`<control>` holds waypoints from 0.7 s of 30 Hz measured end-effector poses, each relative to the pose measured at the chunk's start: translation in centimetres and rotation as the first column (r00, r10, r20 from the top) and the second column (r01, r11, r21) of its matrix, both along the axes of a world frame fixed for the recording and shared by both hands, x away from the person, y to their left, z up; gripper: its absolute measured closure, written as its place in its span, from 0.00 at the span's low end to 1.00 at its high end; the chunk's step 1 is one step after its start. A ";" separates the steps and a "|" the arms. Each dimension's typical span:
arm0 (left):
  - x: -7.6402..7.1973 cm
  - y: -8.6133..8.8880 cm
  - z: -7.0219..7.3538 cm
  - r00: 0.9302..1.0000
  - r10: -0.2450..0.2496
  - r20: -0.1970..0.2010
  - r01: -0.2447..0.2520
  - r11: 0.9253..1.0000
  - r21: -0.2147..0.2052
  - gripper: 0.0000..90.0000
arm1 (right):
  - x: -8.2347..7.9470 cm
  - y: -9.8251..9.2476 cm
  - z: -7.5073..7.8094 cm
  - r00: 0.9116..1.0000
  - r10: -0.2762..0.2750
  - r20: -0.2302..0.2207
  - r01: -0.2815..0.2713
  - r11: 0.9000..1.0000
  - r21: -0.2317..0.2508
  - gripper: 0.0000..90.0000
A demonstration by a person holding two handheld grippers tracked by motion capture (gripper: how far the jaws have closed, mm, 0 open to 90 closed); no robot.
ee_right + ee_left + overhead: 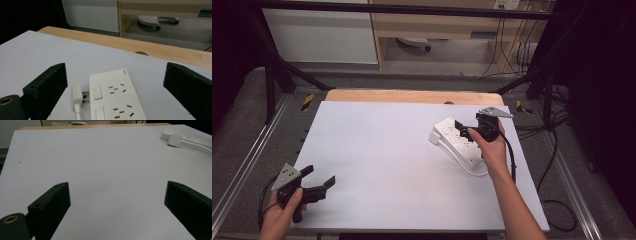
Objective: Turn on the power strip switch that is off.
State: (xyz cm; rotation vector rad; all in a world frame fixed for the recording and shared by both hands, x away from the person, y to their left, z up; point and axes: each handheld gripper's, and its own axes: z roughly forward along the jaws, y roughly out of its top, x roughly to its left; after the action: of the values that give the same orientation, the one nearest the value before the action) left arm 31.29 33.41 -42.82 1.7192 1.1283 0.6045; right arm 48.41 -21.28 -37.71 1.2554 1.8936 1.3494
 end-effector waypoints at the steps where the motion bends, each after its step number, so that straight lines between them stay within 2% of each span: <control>1: 0.0 0.0 0.0 1.000 0.000 0.000 0.000 1.000 0.000 0.07 | 0.0 0.0 0.0 1.000 0.000 0.000 0.000 1.000 0.000 0.07; 7: 0.0 0.0 0.0 1.000 -0.001 -0.001 0.001 1.000 0.001 0.07 | 0.4 0.1 -0.5 1.000 -0.008 -0.008 0.008 1.000 -0.002 0.13; 9: 0.0 0.0 0.0 1.000 -0.002 -0.001 0.002 1.000 0.001 0.07 | 0.5 0.3 -0.6 1.000 -0.003 -0.006 0.003 1.000 0.003 0.20; 17: 0.0 0.0 0.0 1.000 -0.002 -0.001 0.002 1.000 0.000 0.07 | 1.0 0.8 -1.3 1.000 0.005 -0.015 -0.005 1.000 0.009 0.34; 18: 0.0 0.0 0.0 1.000 -0.002 0.000 0.002 1.000 -0.001 0.07 | 1.1 0.9 -1.5 1.000 0.002 -0.020 -0.002 1.000 0.011 0.41; 21: 0.0 0.0 0.0 1.000 -0.001 -0.001 0.001 1.000 -0.001 0.07 | 1.3 1.0 -1.7 1.000 -0.001 -0.028 0.002 1.000 0.018 0.45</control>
State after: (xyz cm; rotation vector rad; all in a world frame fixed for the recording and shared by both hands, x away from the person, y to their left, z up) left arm 31.32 33.45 -42.86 1.7188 1.1282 0.6028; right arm 49.71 -20.27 -39.42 1.2904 1.9027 1.3576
